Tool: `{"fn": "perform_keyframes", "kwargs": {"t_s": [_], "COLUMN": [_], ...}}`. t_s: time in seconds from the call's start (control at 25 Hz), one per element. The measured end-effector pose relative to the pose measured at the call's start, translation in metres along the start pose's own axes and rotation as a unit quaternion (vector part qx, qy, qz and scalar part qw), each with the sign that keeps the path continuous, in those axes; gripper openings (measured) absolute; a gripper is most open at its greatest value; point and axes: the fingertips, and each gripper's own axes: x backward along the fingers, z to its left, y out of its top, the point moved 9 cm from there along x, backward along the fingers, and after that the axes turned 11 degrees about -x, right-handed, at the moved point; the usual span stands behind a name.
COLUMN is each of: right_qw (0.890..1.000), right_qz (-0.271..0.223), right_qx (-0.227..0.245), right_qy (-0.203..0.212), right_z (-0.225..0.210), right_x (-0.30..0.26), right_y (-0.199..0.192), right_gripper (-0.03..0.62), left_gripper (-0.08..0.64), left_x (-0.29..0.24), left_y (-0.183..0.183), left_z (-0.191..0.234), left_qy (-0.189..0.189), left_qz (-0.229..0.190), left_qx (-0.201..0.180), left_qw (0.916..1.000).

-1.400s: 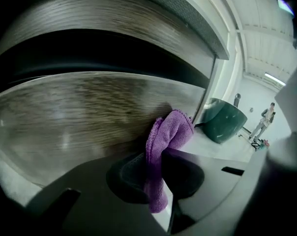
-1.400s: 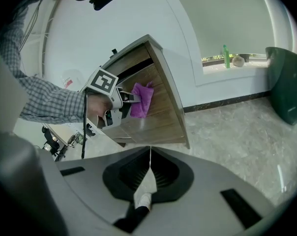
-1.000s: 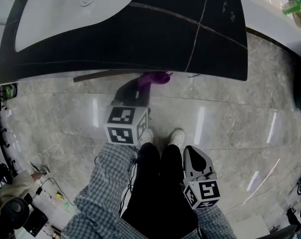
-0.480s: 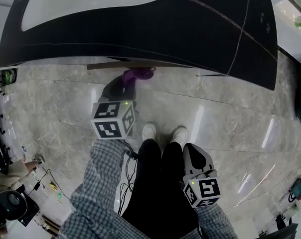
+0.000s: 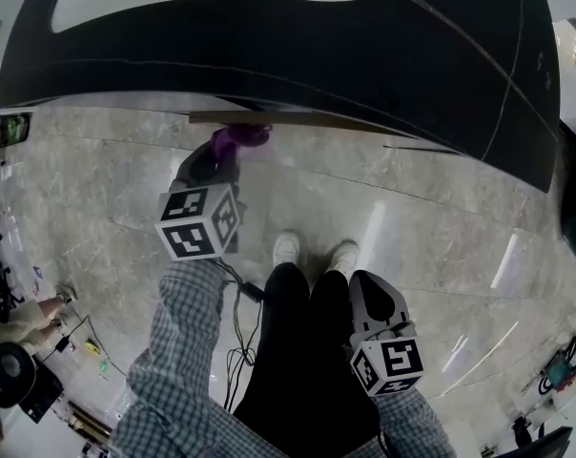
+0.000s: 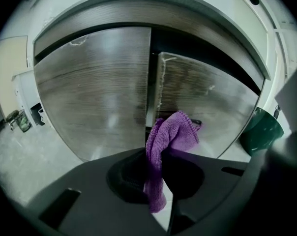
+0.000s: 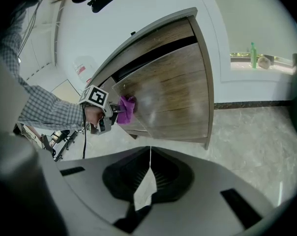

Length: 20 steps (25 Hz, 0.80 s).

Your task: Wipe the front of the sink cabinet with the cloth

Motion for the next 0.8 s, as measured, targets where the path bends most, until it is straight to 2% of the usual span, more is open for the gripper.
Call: {"fn": "perform_keyframes", "kwargs": {"t_s": [0.2,0.48,0.68,0.8], "right_qw": [1.000,1.000,1.000,1.000], "right_qz": [0.005,0.007,0.001,-0.002], "right_qx": [0.009,0.002,-0.011,-0.021], "right_qy": [0.006,0.002,-0.002,-0.009], "right_z": [0.007,0.008,0.003,-0.007], "right_x": [-0.007,-0.009,-0.005,-0.005], "right_y": [0.001,-0.007,-0.006,-0.009], "right_gripper": [0.018,0.018,0.018,0.018], "left_gripper": [0.054,0.054,0.054,0.054], "left_x": [0.003,0.010,-0.001,-0.014], "left_y": [-0.014,-0.044,-0.054,-0.054], "left_z": [0.023,0.033,0.025,0.013], "left_qy": [0.037,0.076,0.106,0.110], "left_qz": [0.001,0.019,0.037,0.036], "left_qx": [0.049,0.092,0.086,0.081], "left_qw": [0.9981,0.9926,0.9899,0.9900]}}
